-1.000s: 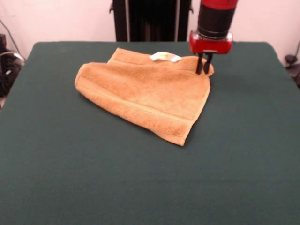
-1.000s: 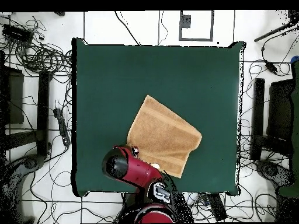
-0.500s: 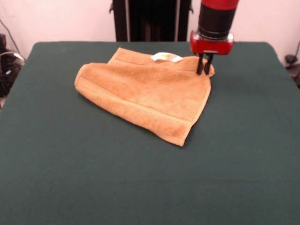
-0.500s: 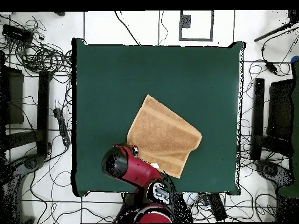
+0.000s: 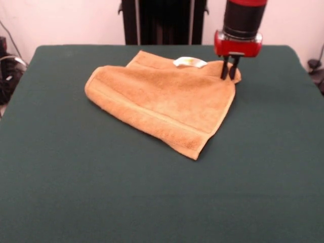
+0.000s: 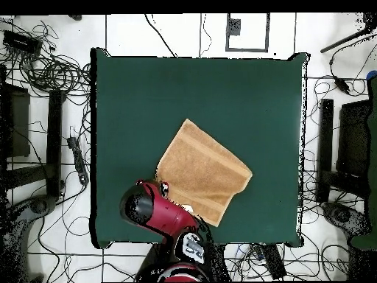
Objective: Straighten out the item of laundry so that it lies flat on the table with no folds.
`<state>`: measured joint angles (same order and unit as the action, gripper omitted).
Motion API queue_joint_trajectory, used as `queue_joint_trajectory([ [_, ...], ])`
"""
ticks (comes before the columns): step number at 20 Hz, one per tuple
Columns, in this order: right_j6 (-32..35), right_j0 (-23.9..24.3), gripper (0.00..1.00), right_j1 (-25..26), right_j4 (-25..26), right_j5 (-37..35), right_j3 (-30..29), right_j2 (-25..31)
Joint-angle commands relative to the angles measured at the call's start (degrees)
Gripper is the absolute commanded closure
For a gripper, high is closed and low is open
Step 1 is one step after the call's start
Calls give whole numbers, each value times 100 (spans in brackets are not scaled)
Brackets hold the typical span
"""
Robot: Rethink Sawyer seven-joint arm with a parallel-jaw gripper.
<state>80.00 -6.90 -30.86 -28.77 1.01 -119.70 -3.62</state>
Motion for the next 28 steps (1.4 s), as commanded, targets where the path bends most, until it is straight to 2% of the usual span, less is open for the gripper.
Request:
queue_joint_trajectory([
  [1, 2080, -709, 100, -224, -829, -993, 503, -22],
  [5, 2072, -824, 100, -361, -913, -1351, 569, -191],
  [9, 1935, -605, 100, -38, -970, -686, 520, 149],
  [14, 1987, -862, 100, 51, -1143, -841, 670, -35],
  [21, 1863, -488, 100, 608, -965, 39, 666, 393],
  [28, 1946, -448, 100, 888, -967, 333, 823, 516],
])
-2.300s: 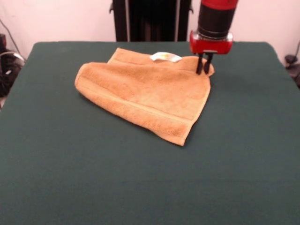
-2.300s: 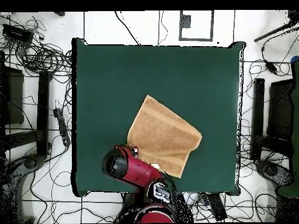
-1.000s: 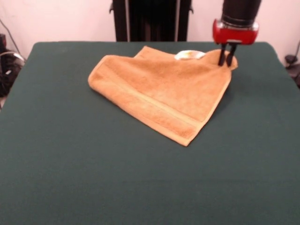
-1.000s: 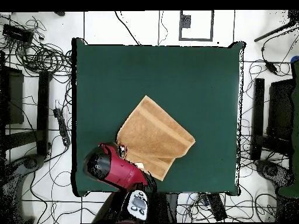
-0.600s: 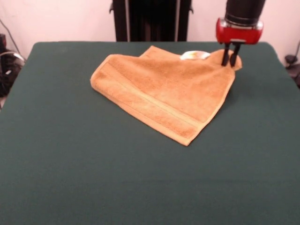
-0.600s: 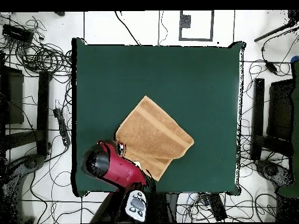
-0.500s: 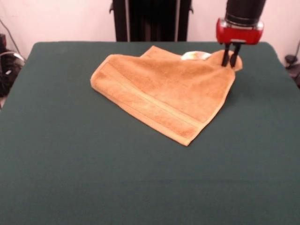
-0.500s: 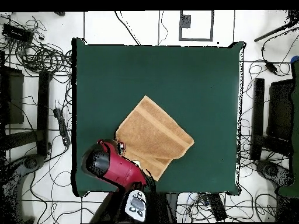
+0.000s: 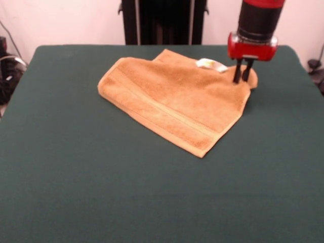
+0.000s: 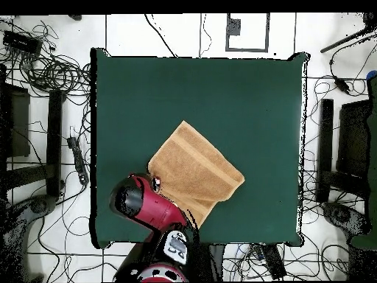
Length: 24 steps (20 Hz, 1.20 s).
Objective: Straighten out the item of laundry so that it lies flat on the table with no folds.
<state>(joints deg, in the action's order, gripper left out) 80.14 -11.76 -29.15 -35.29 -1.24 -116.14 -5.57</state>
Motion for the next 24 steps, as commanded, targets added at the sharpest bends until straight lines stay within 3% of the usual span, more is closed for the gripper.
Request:
queue_joint_trajectory([
  [1, 1944, 11, 100, 723, -356, 538, 485, 713],
  [15, 2194, -54, 100, 554, -642, 452, 466, 1016],
  [24, 2243, -471, 100, 532, -1154, 162, 568, 788],
])
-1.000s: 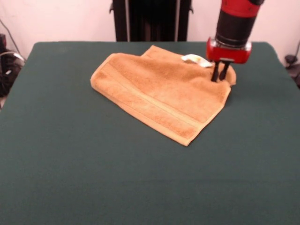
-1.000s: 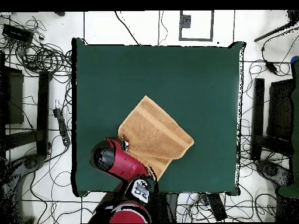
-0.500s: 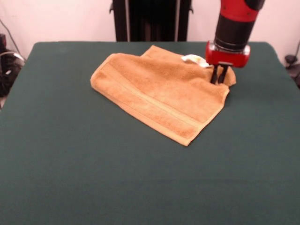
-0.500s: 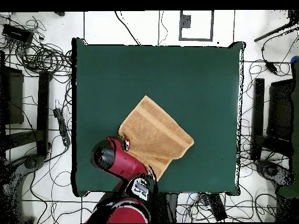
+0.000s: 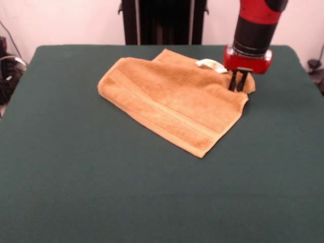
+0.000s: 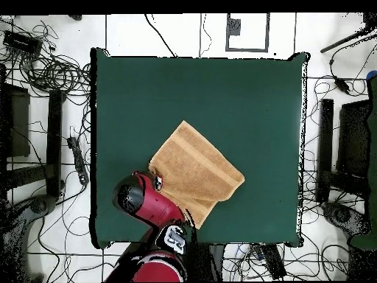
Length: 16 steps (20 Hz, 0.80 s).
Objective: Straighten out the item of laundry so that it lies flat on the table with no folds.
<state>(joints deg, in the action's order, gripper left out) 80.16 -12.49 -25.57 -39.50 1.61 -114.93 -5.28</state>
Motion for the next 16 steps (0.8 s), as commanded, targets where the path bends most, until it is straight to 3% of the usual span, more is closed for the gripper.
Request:
queue_joint_trajectory([
  [1, 2249, -391, 100, 151, -761, -120, 415, 781],
  [12, 2394, -763, 100, 208, -1187, -426, 551, 614],
  [14, 2536, -615, 100, 169, -994, 138, 446, 840],
  [16, 2569, -705, 100, 205, -990, 172, 500, 753],
])
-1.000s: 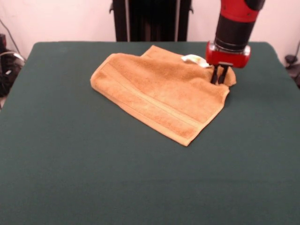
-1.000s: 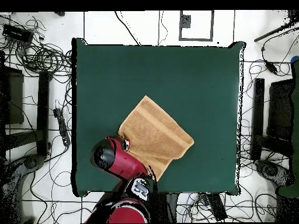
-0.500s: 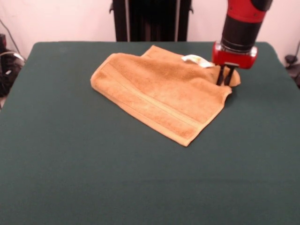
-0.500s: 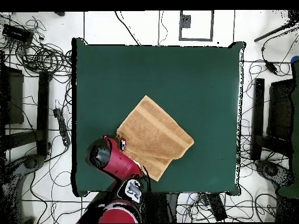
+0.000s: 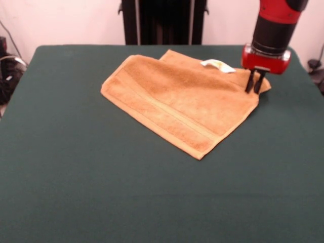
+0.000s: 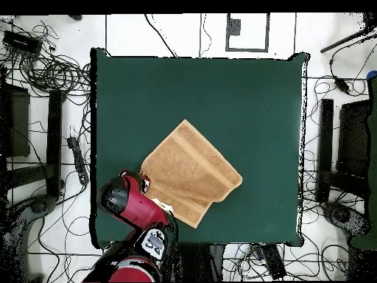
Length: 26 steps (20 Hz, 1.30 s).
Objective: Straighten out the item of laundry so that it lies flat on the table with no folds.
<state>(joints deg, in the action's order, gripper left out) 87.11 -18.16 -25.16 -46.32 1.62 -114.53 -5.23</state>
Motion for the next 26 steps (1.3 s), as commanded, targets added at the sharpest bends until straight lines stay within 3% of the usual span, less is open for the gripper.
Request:
queue_joint_trajectory([
  [1, 1921, -9, 100, 146, -168, 255, 438, 900],
  [5, 1899, -68, 100, 164, -184, 23, 511, 782],
  [15, 2028, 248, 100, 122, 73, 262, 408, 1084],
  [20, 1994, 194, 100, 144, 40, 212, 438, 978],
  [26, 1686, -68, 100, 263, -104, -453, 636, 447],
])
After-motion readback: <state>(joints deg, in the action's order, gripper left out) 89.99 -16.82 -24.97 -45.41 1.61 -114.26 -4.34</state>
